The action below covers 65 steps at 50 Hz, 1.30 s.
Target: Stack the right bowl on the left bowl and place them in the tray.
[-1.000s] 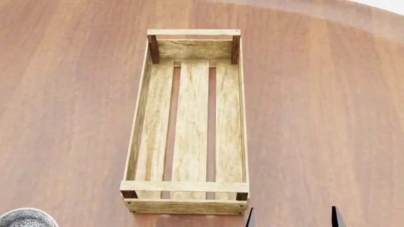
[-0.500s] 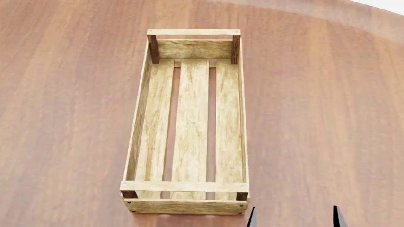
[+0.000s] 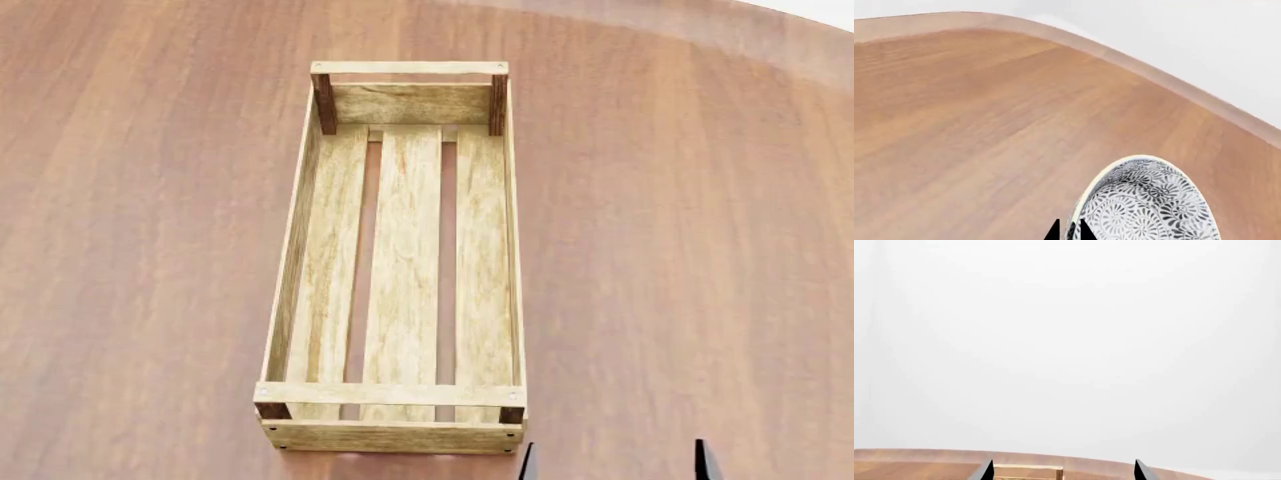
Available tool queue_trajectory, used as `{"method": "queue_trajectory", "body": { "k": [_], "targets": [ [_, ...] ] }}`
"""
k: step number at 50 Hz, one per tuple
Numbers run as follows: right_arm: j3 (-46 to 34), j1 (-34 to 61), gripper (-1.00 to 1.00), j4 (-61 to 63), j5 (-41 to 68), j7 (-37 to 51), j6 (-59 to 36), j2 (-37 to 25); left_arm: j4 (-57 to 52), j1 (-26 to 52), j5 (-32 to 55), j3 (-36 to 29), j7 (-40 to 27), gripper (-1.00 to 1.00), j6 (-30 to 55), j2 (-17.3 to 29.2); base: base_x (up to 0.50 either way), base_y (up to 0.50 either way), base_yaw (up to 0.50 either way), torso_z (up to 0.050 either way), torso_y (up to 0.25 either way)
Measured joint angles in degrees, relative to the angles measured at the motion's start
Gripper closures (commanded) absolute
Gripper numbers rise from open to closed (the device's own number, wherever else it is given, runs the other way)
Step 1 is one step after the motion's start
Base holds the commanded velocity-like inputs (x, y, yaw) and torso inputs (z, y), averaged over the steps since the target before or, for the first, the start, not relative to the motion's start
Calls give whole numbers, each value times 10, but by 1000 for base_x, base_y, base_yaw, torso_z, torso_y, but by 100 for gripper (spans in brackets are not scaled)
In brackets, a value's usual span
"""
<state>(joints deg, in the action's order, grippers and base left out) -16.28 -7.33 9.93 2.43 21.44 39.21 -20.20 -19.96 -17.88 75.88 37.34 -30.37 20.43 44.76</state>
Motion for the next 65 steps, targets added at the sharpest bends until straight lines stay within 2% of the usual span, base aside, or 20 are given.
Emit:
{"method": "queue_trajectory", "body": {
  "k": [11, 39, 65],
  "targets": [
    [-3, 1, -100, -4, -1, 1, 1, -1, 31, 1, 15, 25, -8, 100, 0, 1, 0, 0, 0, 0, 0],
    [-7, 2, -100, -8, -2, 5, 1, -4, 125, 71, -7, -47, 5, 100, -1, -5, 0, 0, 0, 0, 1],
    [-10, 4, -100, -13, -2, 9, 3, -7, 184, 106, -39, -96, 23, 100, -6, -18, 0, 0, 0, 0, 0]
  ]
}}
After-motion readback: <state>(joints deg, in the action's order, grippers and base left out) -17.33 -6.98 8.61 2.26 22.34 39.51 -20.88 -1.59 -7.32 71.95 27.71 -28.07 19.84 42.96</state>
